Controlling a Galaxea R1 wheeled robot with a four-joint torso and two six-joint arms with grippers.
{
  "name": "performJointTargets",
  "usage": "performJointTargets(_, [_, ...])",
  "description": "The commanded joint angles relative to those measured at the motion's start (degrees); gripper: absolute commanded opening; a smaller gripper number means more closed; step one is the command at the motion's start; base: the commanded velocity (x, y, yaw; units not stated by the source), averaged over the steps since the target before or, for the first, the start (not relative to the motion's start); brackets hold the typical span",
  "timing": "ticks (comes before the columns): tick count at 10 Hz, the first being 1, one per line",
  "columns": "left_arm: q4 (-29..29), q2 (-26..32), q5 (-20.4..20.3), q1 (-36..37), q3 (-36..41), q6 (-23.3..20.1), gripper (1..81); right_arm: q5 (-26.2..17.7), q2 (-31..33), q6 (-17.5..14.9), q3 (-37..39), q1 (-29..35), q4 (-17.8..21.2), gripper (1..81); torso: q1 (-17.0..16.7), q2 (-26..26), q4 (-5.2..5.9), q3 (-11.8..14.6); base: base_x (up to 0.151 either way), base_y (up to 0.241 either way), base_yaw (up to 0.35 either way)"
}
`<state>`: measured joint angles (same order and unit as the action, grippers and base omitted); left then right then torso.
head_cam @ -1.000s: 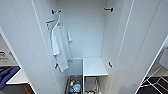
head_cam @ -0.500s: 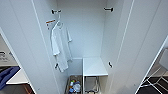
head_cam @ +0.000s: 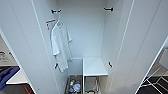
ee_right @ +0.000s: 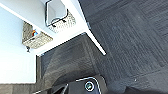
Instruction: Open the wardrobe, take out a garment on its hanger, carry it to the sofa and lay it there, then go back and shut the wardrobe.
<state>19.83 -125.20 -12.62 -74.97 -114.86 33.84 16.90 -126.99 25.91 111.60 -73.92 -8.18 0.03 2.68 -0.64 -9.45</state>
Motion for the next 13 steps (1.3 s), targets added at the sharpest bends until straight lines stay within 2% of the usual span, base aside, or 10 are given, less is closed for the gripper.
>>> performJointTargets(1, [-0.5, 8.19, -0.75, 9.78, -2.54, 9.55, 81.1, 1.65, 6.62, 7.98, 4.56, 8.74, 0.45, 81.1, 0.0, 0.0, 0.0, 0.0, 0.0, 0.0, 0.0])
performJointTargets(2, [-0.41, 9.6, -0.57, 12.08, -4.31, 12.63, 81.1, 1.47, 7.16, 13.01, 6.93, 9.97, 0.36, 81.1, 0.02, 0.0, 0.0, -0.02, 0.0, 0.0, 0.0])
performJointTargets(3, [-0.41, 11.17, -0.57, 14.53, -5.54, 16.13, 81.1, 1.21, 7.6, 16.69, 8.78, 11.89, 0.36, 81.1, 0.02, 0.0, 0.0, -0.02, 0.0, 0.0, 0.0])
performJointTargets(5, [-0.32, 13.38, 0.91, 20.76, -6.88, 20.47, 81.1, -0.71, 8.13, 19.61, 8.45, 17.59, 0.01, 81.1, 0.05, -0.02, 0.0, -0.05, 0.0, 0.0, 0.0])
performJointTargets(6, [-0.24, 12.96, 4.4, 24.54, -6.78, 20.74, 81.1, -2.55, 8.13, 20.66, 8.09, 21.03, 0.09, 81.1, 0.07, -0.05, 0.0, -0.07, 0.0, 0.0, 0.0])
performJointTargets(7, [-0.06, 11.46, 11.62, 28.84, -6.61, 20.83, 81.1, -4.15, 7.86, 23.21, 7.92, 24.36, 0.27, 81.1, 0.07, -0.05, 0.0, -0.07, 0.0, 0.0, 0.0])
performJointTargets(8, [0.2, 8.92, 17.0, 31.76, -6.87, 20.83, 81.1, -5.29, 7.6, 26.29, 6.61, 27.19, 0.26, 81.1, 0.09, -0.05, 0.0, -0.09, 0.0, 0.0, 0.0])
performJointTargets(10, [0.29, 3.14, 20.94, 35.46, -6.52, 20.74, 81.1, -8.7, 4.82, 27.27, 2.57, 31.24, -0.24, 81.1, 0.11, -0.09, 0.0, -0.11, 0.0, 0.0, 0.0])
performJointTargets(12, [0.38, -4.25, 26.4, 37.74, -6.87, 20.48, 81.1, -9.95, -0.72, 27.18, 1.68, 32.47, -0.43, 81.1, 0.13, -0.13, 0.0, -0.13, 0.0, 0.0, 0.0])
performJointTargets(13, [0.73, -8.02, 26.85, 37.66, -6.87, 20.21, 81.1, -10.22, -3.71, 27.18, -0.67, 31.86, -0.86, 81.1, 0.15, -0.13, 0.0, -0.13, 0.0, 0.0, 0.0])
